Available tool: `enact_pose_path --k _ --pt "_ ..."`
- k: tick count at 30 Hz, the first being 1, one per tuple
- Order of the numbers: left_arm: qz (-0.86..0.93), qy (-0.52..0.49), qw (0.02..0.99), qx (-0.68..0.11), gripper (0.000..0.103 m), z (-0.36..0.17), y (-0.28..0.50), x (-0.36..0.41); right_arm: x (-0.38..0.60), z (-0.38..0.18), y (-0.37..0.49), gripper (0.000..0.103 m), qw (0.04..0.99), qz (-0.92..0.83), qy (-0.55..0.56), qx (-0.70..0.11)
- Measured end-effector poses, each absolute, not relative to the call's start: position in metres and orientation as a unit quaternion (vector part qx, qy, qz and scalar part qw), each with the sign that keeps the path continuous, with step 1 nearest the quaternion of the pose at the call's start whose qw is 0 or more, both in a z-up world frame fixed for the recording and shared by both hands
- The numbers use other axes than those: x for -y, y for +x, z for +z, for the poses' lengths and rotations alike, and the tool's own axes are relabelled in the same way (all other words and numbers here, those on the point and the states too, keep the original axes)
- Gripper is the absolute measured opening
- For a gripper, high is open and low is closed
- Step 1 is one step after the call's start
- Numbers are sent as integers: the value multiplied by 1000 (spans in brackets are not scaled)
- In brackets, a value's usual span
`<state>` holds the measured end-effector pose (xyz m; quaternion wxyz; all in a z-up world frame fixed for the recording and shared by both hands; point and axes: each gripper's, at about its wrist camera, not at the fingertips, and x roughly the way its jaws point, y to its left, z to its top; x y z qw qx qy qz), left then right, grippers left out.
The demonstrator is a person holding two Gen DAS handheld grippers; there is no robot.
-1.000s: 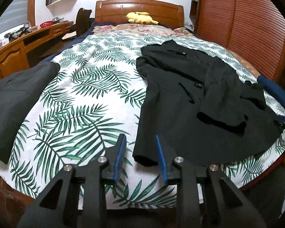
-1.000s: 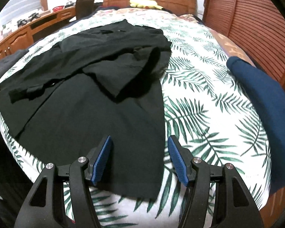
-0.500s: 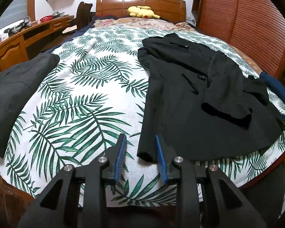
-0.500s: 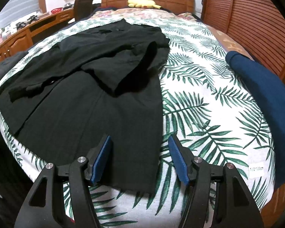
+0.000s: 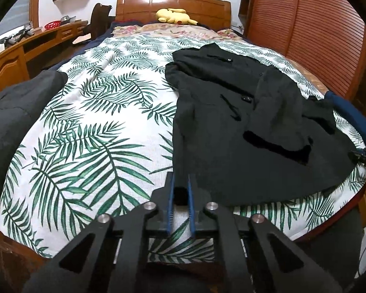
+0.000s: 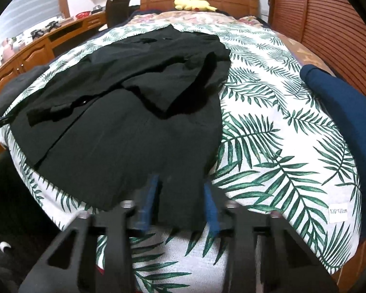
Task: Fold large clothes
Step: 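Close both tools on the coat hem, then lift the coat hem with both tools and fold it toward the collar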
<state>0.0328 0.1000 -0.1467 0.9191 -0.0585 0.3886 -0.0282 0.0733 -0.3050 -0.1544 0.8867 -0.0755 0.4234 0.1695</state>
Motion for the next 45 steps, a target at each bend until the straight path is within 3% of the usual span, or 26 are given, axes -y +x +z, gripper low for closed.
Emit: enact_pose_path --k 4,8,21,32,38,45 --pt "-30 -58 929 -363 2 -128 28 -100 301 -150 74 12 885 187 -79 -419" --pt "-40 -51 944 -324 2 -94 19 -95 297 -131 75 8 896 199 -62 -393" --pt "-36 -38 981 -187 2 35 -55 -106 302 2 23 6 935 223 -34 -273" --pt "-35 -44 992 -116 2 87 -134 -119 315 63 -65 6 953 218 -41 -207" --pt "-19 -39 988 -146 2 76 -92 -127 311 68 -64 6 952 221 -61 -203" --pt "7 -24 982 -190 2 40 14 -117 288 15 23 6 944 192 -108 -247"
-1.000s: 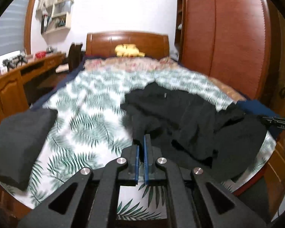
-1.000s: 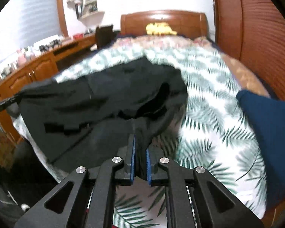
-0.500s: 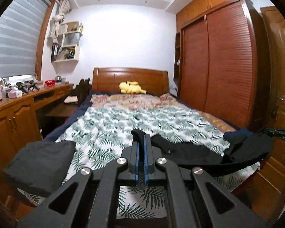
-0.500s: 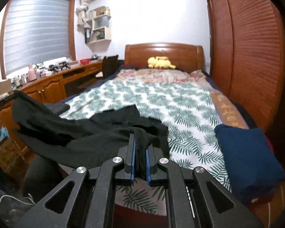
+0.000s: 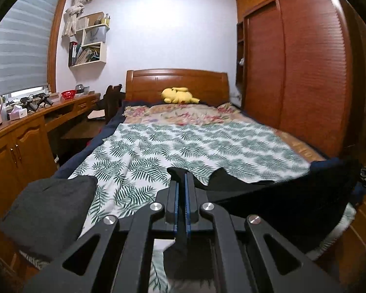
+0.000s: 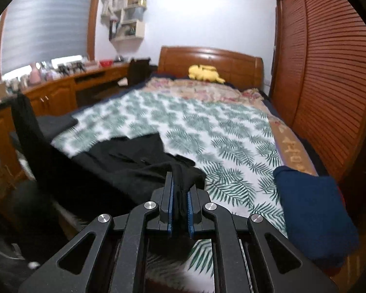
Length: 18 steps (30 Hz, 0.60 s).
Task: Fold large clothes
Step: 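Lift the coat hem with both tools and fold it toward the collar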
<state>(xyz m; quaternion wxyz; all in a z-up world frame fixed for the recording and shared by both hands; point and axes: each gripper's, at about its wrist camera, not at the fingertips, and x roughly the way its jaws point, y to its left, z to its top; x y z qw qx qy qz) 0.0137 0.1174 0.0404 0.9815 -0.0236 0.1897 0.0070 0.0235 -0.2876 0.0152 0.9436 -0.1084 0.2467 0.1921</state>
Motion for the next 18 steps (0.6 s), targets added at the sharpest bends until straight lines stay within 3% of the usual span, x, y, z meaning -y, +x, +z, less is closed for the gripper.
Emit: enact_pose_path --k 9,18 --pt "47 -23 978 -200 2 9 134 -110 271 -54 176 7 944 165 -122 -260" --pt "62 -44 974 -214 2 -17 205 -119 261 -76 285 7 939 154 -109 -288"
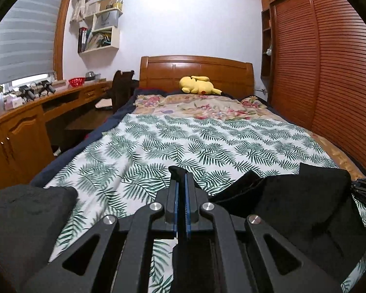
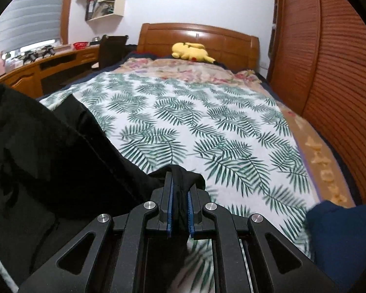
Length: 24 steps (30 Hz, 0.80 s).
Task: Fold large clothes
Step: 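Lift the coat hem with both tools and fold it toward the collar, then lower the hem onto the coat and open both tools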
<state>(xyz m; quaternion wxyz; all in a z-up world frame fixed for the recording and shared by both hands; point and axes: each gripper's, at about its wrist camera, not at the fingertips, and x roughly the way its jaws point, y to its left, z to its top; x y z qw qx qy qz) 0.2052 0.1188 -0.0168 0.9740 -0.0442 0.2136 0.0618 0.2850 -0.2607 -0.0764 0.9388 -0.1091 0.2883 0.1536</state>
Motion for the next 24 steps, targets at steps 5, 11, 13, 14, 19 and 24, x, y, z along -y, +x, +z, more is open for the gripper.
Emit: enact_pose_path --k 5,11,13,14,19,24 --pt "48 -64 971 -225 3 -33 223 -121 250 -89 322 7 932 148 -117 -311" --pt "58 -36 969 -237 6 -48 231 -113 231 -115 338 8 923 141 -135 -331" --pt "53 -39 967 -245 8 -50 233 -116 228 -120 342 8 921 137 -139 -338" --pt "50 -39 967 -249 9 -51 233 -116 227 -124 345 11 919 135 -140 -343" --pt "24 -41 966 -255 14 -49 229 -117 226 -127 355 20 916 135 -126 -357" --pt "3 -31 966 -256 20 -48 222 -107 223 -116 357 39 914 148 -113 -360"
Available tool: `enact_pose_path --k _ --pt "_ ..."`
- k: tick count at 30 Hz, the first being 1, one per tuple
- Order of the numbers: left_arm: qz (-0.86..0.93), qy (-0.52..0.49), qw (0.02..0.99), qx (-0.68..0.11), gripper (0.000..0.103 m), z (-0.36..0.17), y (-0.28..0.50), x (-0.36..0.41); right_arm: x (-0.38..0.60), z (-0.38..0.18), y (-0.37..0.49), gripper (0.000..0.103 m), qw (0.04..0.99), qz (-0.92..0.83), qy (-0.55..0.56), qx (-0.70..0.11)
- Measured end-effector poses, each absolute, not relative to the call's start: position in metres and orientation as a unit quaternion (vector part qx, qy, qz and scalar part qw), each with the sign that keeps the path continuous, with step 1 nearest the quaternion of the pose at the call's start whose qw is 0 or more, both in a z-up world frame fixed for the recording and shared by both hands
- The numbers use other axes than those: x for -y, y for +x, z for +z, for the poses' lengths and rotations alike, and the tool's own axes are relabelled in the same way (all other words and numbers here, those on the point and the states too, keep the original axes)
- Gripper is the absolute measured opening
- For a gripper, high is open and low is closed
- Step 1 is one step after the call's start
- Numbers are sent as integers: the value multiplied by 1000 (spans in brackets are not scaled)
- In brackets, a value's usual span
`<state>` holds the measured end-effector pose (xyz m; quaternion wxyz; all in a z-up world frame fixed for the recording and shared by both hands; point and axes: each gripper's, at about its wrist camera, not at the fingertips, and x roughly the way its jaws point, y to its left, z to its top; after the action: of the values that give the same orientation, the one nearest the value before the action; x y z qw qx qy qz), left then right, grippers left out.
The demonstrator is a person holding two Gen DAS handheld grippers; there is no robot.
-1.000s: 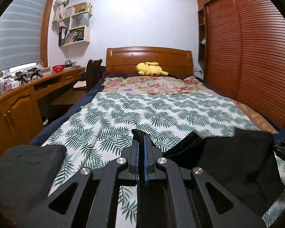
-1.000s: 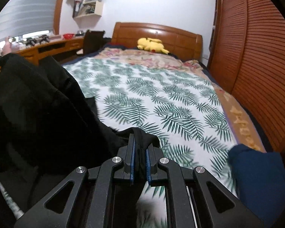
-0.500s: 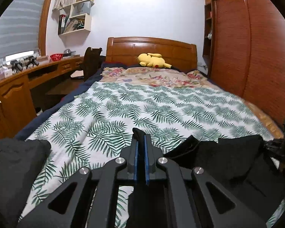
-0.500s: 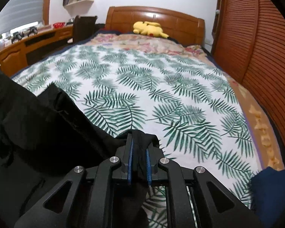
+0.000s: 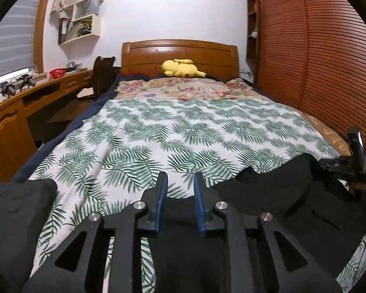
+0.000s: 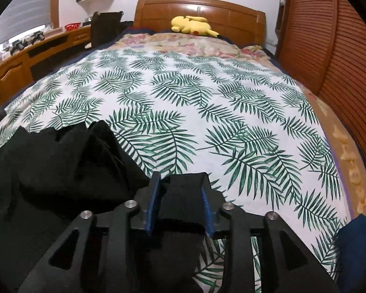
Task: Fold large clothes
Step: 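Lower the hem onto the coat and open both tools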
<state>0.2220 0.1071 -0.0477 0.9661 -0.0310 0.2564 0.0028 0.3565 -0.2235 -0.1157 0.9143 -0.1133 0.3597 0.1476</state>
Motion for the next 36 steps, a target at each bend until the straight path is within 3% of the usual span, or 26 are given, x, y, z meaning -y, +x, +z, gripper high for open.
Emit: enact_pose_path --k 1,2,10,21,25,27,28,29,30,36 --pt "-8 -32 965 -261 21 -50 221 -104 223 -113 356 62 916 142 -115 -358" --pt "-15 -32 964 -265 22 -51 221 -103 223 -109 356 77 919 132 -116 -353" --pt "-82 -53 951 -293 25 -63 216 -76 235 -96 364 79 915 132 -71 -374" --pt "-125 -30 942 -311 26 -68 207 -43 237 -142 384 79 870 145 -67 -467" --pt "-125 -29 941 -314 26 -70 207 -42 233 -159 395 65 852 141 -71 -499" --pt "-126 -29 940 -315 26 -70 206 -42 234 -162 402 53 852 131 -70 -502" --pt "-125 -28 940 -315 26 -70 206 -42 235 -162 406 37 850 133 -62 -505" --pt "-125 -28 940 -316 26 -70 206 -42 235 -162 408 15 849 134 -56 -508" --pt "-126 -28 940 -316 26 -70 206 -41 235 -162 410 6 848 136 -57 -509" --pt "-127 -23 939 -319 26 -72 208 -38 217 -129 401 2 874 163 -99 -447"
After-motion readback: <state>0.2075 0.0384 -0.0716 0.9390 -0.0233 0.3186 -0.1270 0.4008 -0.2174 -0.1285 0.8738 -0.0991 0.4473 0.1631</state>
